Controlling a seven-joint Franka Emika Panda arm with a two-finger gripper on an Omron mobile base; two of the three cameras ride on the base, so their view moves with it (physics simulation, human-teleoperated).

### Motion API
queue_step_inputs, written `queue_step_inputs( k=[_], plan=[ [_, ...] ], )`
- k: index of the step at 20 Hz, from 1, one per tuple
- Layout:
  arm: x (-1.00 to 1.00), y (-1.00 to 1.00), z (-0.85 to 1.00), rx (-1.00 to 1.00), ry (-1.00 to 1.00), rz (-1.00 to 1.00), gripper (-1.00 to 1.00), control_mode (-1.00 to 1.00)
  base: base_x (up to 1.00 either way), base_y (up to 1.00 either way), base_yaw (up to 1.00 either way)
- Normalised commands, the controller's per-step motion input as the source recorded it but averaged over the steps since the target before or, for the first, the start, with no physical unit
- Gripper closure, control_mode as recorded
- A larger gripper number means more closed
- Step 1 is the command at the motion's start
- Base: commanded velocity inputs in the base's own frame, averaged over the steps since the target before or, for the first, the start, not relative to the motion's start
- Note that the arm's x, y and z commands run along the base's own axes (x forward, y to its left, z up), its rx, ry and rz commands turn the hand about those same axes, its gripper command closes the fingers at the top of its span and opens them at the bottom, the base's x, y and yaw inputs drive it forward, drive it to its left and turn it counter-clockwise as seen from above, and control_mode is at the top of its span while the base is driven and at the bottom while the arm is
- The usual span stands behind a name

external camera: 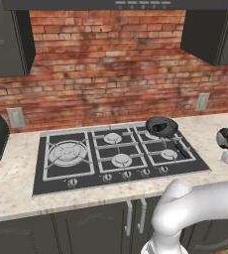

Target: Put the eggplant and bell pepper in the pan. Then turn on the rear right burner and set the heat to medium.

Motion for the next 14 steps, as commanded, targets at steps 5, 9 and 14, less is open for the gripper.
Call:
queue_step_inputs(
  k=[5, 9, 14],
  plan=[
    [-0.08, -0.03, -0.02, 0.0, -0.02, 0.0, 1.0, -1.0, 0.0, 0.0, 0.0],
    [-0.38, 0.01, 0.02, 0.0, -0.23, 0.0, 1.0, -1.0, 0.0, 0.0, 0.0],
    [-0.48, 0.22, 0.21, -0.03, -0.4, 0.0, 1.0, -1.0, 0.0, 0.0, 0.0]
  ],
)
